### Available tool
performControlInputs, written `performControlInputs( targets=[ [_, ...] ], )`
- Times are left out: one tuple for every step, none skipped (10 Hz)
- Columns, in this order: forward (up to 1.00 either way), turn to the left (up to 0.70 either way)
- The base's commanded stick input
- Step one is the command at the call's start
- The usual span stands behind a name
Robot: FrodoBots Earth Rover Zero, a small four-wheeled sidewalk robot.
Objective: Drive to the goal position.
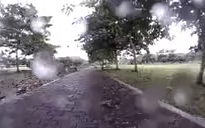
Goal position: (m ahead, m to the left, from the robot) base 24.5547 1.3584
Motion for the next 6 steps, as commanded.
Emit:
performControlInputs(
  targets=[
    [0.70,0.00],
    [0.70,0.00],
    [0.70,0.00],
    [0.70,0.00],
    [0.70,0.00],
    [0.70,0.00]
  ],
)
